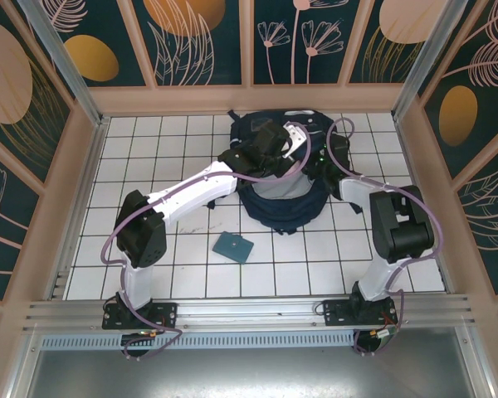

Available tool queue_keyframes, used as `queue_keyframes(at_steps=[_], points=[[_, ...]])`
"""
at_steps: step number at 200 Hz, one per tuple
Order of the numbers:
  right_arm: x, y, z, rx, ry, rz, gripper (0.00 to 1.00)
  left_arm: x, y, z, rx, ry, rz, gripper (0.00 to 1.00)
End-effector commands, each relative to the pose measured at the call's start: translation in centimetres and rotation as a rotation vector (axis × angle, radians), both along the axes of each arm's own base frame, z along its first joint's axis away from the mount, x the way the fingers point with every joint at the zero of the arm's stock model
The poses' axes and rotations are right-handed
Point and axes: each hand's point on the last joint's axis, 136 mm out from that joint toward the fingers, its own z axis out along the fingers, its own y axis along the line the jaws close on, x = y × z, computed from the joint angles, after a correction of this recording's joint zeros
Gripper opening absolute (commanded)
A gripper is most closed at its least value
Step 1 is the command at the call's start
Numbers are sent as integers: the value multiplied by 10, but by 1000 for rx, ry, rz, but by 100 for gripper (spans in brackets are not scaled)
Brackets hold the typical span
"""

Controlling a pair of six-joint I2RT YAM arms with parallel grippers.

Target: Pack the student bag

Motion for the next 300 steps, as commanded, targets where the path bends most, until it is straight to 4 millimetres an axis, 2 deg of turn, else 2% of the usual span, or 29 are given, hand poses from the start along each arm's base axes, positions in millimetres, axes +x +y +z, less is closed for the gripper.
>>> queue_keyframes(at_steps=[1,23,35,53,72,90,110,144,176,209,224,244,256,272,286,300], points=[[27,15,39,99,-164,-81,25,-11,-10,90,-238,-106,-32,0],[36,31,35,91,-140,-66,32,-11,-7,91,-244,-105,-18,0],[36,37,33,56,-120,-32,42,-10,-6,92,-246,-104,-11,0],[23,37,34,16,-97,0,60,-9,-2,92,-243,-104,10,0],[2,32,36,-5,-78,34,68,-6,2,92,-243,-101,41,0],[-21,33,36,-30,-64,118,69,-3,4,91,-241,-100,69,0],[-54,30,21,-85,-5,200,71,-3,5,91,-237,-101,75,0],[-108,24,23,-81,11,274,71,-3,4,80,-219,-84,72,0],[-146,-3,20,-120,51,209,65,-8,-1,60,-200,-39,42,0],[-170,-42,7,-222,104,94,60,-22,-14,39,-172,42,-61,0],[-173,-53,13,-249,90,71,60,-27,-18,23,-142,86,-101,0],[-172,-56,26,-244,56,77,61,-32,-21,0,-97,139,-126,0],[-169,-53,35,-231,30,90,62,-33,-20,-8,-86,164,-116,10],[-165,-51,48,-218,0,91,63,-30,-16,-7,-108,186,-74,37],[-162,-52,56,-221,-10,78,64,-30,-10,-1,-141,211,-46,54],[-159,-57,60,-242,0,53,64,-24,6,3,-191,249,7,64]])
